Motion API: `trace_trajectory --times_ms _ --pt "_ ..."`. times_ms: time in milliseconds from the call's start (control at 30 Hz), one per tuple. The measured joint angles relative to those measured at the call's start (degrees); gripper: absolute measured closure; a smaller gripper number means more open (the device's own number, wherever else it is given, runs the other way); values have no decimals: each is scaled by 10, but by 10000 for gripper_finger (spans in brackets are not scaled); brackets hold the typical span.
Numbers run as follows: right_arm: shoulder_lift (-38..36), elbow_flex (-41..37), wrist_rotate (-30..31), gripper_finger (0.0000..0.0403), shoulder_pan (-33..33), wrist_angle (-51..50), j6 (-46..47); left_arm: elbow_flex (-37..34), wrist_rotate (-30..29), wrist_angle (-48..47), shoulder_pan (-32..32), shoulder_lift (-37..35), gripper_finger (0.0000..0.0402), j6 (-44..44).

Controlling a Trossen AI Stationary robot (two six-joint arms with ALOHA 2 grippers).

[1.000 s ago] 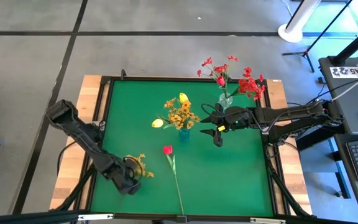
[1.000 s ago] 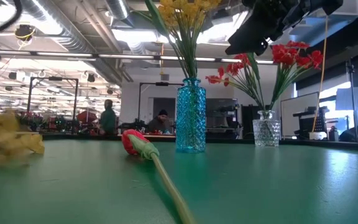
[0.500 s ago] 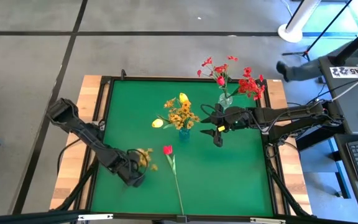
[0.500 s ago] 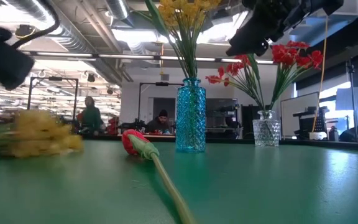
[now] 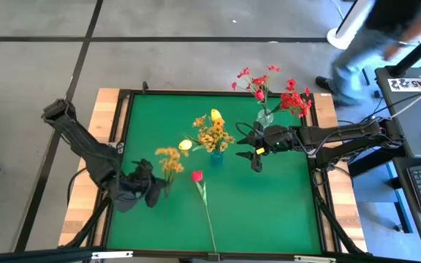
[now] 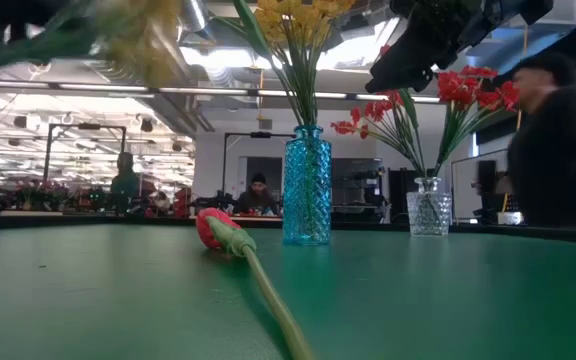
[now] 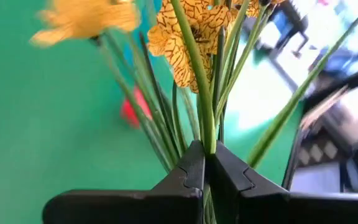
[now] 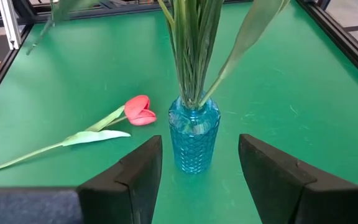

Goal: Sort flowers into vase by color
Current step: Put the yellow flower into the blue vase

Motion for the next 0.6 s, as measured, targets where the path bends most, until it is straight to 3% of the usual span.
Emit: trace_trajectory --times_ms 200,400,600 --pt "3 -10 0 191 0 38 13 1 -189 129 -23 -5 401 201" --pt "5 -84 -38 191 0 176 29 1 -319 202 -27 -3 401 364" --pt "8 -181 -56 191 0 350 63 1 -400 219 -11 -2 401 434"
